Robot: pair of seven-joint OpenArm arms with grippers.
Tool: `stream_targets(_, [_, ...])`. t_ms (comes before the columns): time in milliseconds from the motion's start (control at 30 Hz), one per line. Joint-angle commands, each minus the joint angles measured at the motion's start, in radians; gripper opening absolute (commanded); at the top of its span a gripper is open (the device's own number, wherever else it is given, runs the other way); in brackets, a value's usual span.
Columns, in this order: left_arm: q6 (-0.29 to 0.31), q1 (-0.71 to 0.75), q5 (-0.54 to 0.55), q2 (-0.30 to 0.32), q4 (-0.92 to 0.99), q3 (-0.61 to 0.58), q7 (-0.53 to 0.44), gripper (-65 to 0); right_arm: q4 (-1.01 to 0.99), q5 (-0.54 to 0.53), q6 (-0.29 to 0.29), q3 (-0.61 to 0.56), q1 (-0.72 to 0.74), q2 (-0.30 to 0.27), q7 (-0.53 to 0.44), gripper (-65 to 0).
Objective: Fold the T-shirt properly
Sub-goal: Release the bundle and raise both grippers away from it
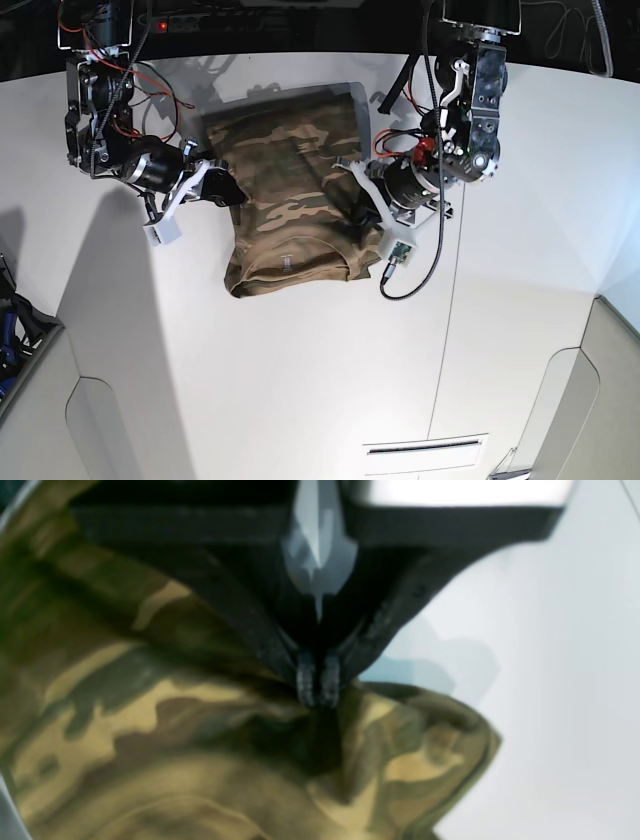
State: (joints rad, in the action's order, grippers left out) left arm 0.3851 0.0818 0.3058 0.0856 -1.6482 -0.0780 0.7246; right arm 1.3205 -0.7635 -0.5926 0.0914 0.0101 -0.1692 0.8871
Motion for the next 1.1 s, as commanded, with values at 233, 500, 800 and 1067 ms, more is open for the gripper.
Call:
stream_targets(233, [0.000,-0.089,0.003,0.001,0.035,0.001,-0.009,-63.7,0.015,-0.003,-0.010,0.000,-0.010,0.065,0.010,-65.0])
stream_targets(500, [-0.008,-0.022,0.020,0.081,-0.112,0.014,0.028,-63.7,0.100,0.041,-0.010,0.033,-0.020,0.064,0.091,-65.0])
stream_targets(800, [0.018,0.248,0.092,0.134,-0.407,0.139,0.033,-63.7,0.311,-0.008,-0.010,0.093,-0.130,-0.034,0.102,-65.0])
stream_targets(1067, [0.057,0.417,0.164,0.133,-0.562,0.151,0.065,-63.7,0.354,-0.030,-0.009,0.098,-0.146,-0.076,0.125,-65.0])
